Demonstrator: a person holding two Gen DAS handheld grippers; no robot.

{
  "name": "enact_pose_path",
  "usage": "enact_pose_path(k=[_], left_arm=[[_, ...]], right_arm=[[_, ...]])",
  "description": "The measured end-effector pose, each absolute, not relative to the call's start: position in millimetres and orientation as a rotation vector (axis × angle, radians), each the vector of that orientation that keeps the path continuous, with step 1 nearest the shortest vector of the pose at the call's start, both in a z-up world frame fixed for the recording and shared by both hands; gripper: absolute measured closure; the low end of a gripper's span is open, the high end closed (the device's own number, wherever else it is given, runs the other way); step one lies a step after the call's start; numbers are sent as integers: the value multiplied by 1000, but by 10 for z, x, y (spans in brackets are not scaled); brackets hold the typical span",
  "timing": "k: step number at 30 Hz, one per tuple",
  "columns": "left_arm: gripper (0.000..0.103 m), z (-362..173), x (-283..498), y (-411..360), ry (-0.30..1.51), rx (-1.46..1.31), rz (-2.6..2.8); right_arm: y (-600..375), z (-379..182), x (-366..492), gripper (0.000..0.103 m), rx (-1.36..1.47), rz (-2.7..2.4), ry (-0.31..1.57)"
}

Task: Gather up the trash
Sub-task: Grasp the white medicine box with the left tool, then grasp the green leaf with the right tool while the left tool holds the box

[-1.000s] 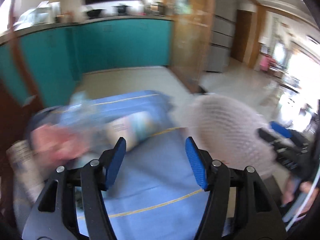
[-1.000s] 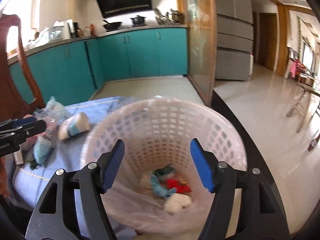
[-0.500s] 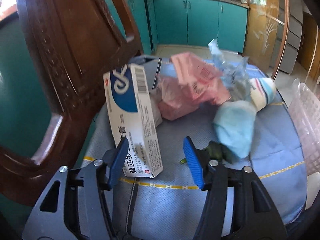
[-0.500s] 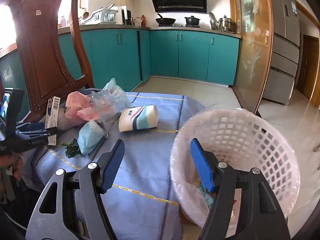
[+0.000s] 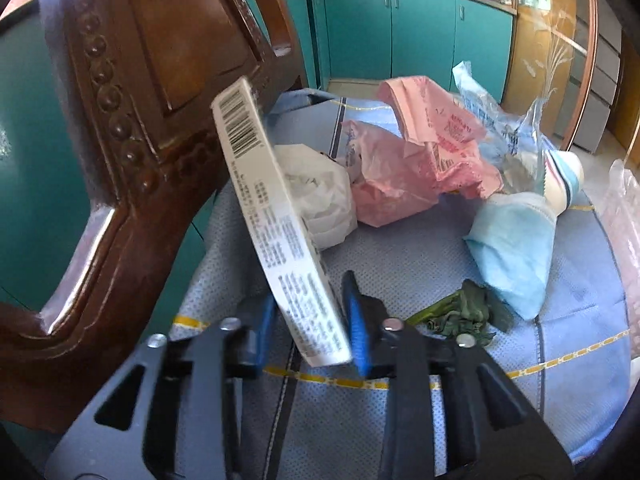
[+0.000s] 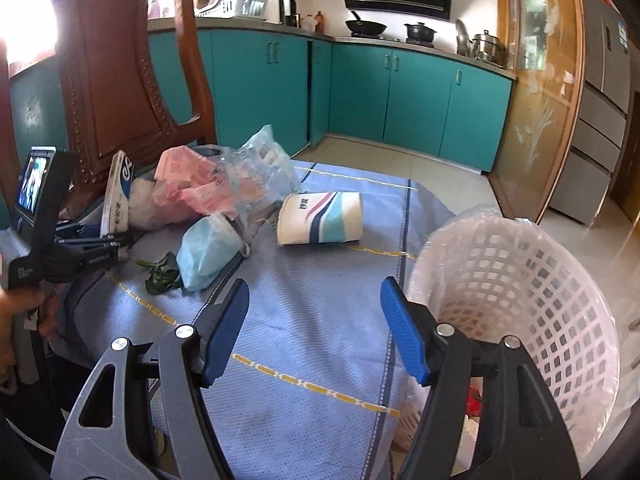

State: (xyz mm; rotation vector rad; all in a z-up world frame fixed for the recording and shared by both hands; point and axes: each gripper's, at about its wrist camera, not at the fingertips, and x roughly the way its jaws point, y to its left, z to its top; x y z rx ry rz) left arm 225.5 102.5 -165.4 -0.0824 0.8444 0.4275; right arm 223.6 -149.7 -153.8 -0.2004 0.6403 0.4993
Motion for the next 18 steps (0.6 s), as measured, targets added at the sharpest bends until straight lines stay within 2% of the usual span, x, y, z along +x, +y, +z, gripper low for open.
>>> enact_pose_path(k=[4, 18], left_arm=[[80, -1536, 2109, 995, 785, -87, 427], [81, -964, 1493, 841, 593, -130, 318]], right_arm=[[-1458, -1548, 2223, 36, -207, 507, 644], [-1218, -1597, 2193, 36, -214, 575, 650]])
